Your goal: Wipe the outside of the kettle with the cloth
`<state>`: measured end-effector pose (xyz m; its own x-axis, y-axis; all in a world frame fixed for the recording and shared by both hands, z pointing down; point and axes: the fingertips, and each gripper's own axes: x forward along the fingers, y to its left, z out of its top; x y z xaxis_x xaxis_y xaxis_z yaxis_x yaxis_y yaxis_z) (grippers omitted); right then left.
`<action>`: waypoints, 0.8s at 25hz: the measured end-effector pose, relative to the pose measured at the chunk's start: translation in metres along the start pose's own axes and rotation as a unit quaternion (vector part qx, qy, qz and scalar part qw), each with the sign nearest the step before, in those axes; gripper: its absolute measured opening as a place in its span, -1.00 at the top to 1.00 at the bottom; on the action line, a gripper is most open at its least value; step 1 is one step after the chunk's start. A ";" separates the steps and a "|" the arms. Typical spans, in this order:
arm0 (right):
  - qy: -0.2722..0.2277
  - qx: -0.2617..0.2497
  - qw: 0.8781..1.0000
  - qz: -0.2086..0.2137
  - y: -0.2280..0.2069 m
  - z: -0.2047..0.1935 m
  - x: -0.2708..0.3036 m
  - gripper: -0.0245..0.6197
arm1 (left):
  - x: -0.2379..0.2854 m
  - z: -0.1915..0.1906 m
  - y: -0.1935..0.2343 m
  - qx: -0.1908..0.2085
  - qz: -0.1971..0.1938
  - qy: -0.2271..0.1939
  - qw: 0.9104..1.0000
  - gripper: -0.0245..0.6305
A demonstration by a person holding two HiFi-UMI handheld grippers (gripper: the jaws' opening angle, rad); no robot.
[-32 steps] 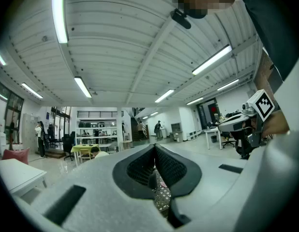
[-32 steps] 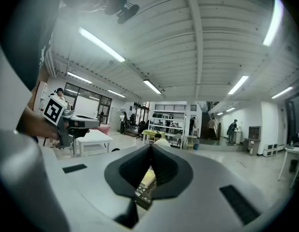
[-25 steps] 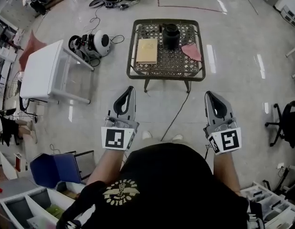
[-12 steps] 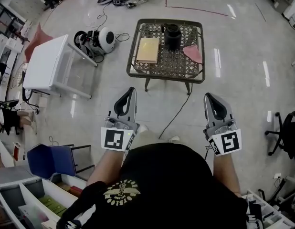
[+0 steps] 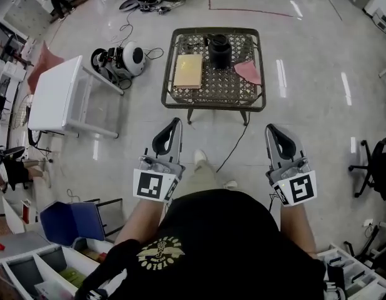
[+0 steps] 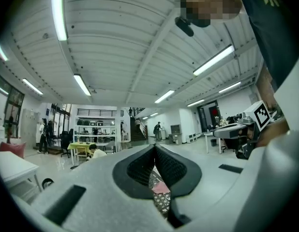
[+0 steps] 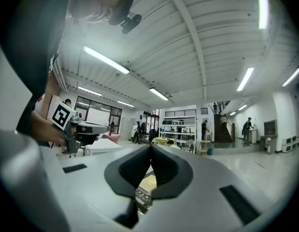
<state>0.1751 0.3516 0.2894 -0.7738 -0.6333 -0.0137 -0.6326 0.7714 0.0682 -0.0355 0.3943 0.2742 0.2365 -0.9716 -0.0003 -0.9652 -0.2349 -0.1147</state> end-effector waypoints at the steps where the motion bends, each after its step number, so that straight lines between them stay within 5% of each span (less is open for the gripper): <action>1: 0.004 -0.002 1.000 -0.004 -0.003 -0.002 0.005 0.89 | 0.006 -0.001 0.005 -0.005 0.000 -0.001 1.000 0.91; 20: 0.049 0.025 0.995 -0.077 -0.053 -0.027 0.133 0.89 | 0.108 -0.040 0.121 -0.036 -0.013 0.022 0.999 0.91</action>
<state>0.1064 0.2246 0.3107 -0.6619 -0.7456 0.0777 -0.7465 0.6650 0.0228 -0.1314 0.2599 0.3001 0.2571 -0.9653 0.0465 -0.9649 -0.2590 -0.0421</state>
